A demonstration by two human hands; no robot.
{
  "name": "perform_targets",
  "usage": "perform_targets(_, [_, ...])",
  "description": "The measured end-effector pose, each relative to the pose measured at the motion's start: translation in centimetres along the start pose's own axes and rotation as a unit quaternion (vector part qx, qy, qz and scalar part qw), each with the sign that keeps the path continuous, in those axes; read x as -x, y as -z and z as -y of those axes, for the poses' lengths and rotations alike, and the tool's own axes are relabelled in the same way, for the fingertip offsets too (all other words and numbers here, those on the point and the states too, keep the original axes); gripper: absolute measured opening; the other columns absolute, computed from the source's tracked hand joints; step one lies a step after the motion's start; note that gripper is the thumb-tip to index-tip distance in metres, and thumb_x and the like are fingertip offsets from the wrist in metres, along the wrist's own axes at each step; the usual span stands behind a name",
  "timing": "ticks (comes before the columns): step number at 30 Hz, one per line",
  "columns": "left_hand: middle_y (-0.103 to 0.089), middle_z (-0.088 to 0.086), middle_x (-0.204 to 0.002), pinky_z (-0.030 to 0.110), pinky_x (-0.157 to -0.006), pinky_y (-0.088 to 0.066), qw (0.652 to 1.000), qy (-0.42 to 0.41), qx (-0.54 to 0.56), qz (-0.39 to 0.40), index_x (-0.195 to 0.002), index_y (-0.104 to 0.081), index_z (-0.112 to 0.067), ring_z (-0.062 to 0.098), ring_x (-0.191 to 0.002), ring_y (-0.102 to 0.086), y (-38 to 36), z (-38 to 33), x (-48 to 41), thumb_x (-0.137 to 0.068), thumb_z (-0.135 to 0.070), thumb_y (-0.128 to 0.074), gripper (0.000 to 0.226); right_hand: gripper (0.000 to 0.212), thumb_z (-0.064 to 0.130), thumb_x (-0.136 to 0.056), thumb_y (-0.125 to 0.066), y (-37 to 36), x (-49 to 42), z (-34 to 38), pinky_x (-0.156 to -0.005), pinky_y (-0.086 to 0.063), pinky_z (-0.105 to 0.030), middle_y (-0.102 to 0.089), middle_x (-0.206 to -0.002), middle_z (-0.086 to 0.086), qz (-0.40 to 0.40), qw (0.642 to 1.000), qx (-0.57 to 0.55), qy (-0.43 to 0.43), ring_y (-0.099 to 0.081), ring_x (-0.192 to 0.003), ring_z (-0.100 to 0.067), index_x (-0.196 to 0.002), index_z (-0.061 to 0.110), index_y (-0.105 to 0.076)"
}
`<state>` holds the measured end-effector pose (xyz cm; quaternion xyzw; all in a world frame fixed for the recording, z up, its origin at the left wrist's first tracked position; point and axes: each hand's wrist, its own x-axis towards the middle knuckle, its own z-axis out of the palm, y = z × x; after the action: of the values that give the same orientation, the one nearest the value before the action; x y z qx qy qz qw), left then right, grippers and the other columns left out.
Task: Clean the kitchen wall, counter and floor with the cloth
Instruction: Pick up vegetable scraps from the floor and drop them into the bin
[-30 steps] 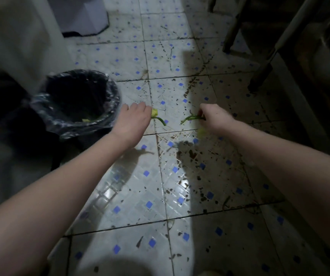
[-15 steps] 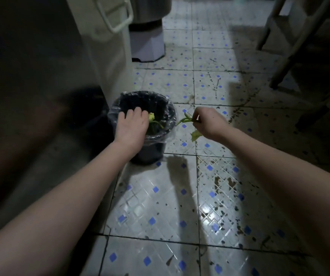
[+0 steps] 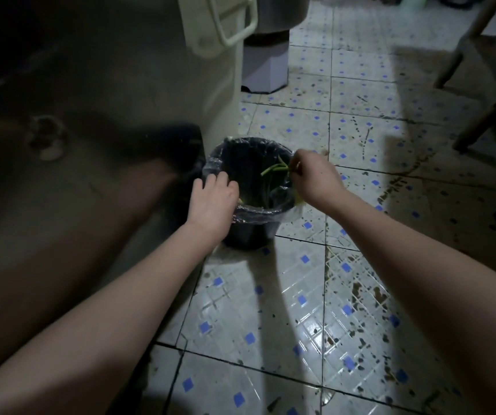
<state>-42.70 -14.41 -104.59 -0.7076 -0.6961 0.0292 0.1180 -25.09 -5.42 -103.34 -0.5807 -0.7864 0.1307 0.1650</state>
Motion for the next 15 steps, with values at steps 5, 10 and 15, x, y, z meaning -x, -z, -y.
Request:
perform_targets(5, [-0.048,0.009,-0.120,0.039,-0.086,-0.038,0.999,0.029,0.021,-0.016,-0.118,-0.047,-0.014,0.028,-0.109,-0.048,0.0,-0.3,0.4,-0.082,-0.010,-0.060,0.038,0.015,0.011,-0.088,-0.052,-0.9,-0.2,1.4,-0.079,-0.049,-0.043,-0.064,-0.105,-0.013,-0.014,0.998,0.041,0.041,-0.059,-0.094,-0.036,-0.100,0.011,-0.062])
perform_targets(10, [-0.050,0.008,-0.117,0.038,-0.085,-0.039,0.997,0.032,0.046,-0.044,-0.118,-0.044,-0.013,0.028,-0.107,-0.050,0.4,-1.7,0.2,-0.086,-0.015,-0.056,0.034,0.017,0.013,-0.086,-0.055,-0.4,0.3,0.9,-0.080,-0.049,-0.043,-0.063,-0.105,-0.012,0.005,0.996,0.078,0.030,-0.059,-0.095,-0.036,-0.100,0.010,-0.065])
perform_targets(15, [-0.052,0.008,-0.114,0.039,-0.085,-0.039,0.997,0.009,0.057,-0.051,-0.116,-0.044,-0.013,0.028,-0.104,-0.051,1.1,-3.8,-0.1,-0.088,-0.015,-0.052,0.030,0.023,0.010,-0.089,-0.050,1.5,1.7,-1.7,-0.083,-0.049,-0.041,-0.063,-0.108,-0.014,-0.002,0.995,0.100,0.015,-0.059,-0.100,-0.036,-0.106,0.010,-0.066])
